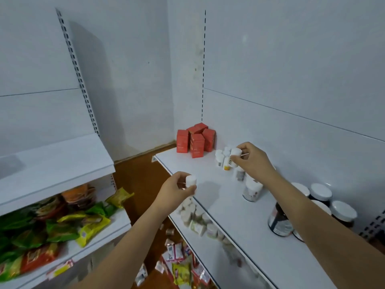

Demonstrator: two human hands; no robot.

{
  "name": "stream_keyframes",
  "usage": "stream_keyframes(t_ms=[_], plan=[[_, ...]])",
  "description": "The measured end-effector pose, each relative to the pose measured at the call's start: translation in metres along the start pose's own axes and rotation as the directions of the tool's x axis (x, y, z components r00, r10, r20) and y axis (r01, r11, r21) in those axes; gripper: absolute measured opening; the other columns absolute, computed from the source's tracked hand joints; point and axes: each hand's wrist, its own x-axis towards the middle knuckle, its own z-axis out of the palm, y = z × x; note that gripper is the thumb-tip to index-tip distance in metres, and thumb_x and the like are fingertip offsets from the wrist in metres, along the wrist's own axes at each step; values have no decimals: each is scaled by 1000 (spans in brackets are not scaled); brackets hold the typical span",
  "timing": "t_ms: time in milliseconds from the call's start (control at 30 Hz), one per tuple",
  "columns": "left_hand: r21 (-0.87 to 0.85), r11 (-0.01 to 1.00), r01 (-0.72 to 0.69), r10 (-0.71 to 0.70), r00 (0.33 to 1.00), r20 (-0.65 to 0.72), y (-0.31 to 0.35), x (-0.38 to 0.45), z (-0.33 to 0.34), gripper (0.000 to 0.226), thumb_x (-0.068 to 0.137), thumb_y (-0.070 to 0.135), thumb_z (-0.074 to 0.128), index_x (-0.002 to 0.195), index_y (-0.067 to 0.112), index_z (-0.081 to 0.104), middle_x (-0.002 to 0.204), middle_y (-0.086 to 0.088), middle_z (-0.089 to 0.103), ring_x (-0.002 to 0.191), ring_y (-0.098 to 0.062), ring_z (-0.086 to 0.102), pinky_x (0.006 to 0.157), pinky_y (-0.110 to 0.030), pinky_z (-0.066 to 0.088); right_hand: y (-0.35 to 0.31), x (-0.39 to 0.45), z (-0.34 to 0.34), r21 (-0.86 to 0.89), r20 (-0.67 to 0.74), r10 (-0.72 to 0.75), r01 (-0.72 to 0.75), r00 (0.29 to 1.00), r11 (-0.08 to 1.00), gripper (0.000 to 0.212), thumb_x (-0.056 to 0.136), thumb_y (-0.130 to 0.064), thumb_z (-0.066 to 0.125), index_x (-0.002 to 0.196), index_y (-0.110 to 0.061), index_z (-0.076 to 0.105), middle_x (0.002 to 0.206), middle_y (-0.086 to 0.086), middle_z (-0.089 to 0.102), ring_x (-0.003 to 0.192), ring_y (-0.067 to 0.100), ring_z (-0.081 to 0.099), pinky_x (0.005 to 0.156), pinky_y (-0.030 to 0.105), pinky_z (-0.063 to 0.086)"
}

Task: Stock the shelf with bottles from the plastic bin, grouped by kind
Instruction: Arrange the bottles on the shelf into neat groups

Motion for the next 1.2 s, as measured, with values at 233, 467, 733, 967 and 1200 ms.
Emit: stream_keyframes(t_ms=[233, 467, 733, 967, 1200], plan=[[-29, 998, -48, 52, 986, 156, -32, 97, -22, 27, 84, 24, 77, 106, 28, 62, 103, 14, 67, 95, -3, 64, 79, -16, 51, 2, 47, 40, -87, -156, 100, -115, 983, 990, 19, 85, -26, 71, 100, -22, 60, 91, -9, 68, 87, 9, 64, 78, 28, 49], [3, 995, -99, 95, 961, 258, -59, 169, -6, 29, 83, 23, 77, 108, 27, 63, 105, 15, 66, 99, -1, 61, 79, -12, 43, 27, 52, 100, -160, -224, 84, -122, 971, 979, 14, 85, -24, 67, 91, -21, 55, 82, -6, 65, 75, 6, 62, 65, 29, 48], [3, 981, -196, 183, 920, 346, -69, 238, 37, 32, 85, 15, 74, 112, 28, 63, 106, 20, 64, 94, 12, 59, 77, -5, 46, 78, 88, 149, -248, -269, 66, -135, 961, 959, 20, 88, -19, 60, 107, -21, 52, 96, -5, 55, 85, 14, 55, 73, 31, 45], [-16, 932, -363, 345, 869, 355, -78, 274, 78, 38, 87, 14, 68, 123, 25, 63, 118, 13, 64, 102, -1, 61, 87, -19, 51, 107, 83, 177, -191, -312, 144, -210, 939, 959, 60, 84, -12, 63, 140, -15, 43, 119, 1, 56, 110, 18, 54, 98, 28, 42], [15, 871, -491, 445, 800, 403, -83, 275, 75, 54, 87, 11, 66, 139, 21, 51, 130, 17, 49, 115, 5, 49, 94, -6, 41, 96, 80, 179, -225, -350, 176, -265, 920, 937, 66, 87, -16, 66, 146, -14, 35, 120, 0, 51, 110, 16, 49, 95, 31, 45]])
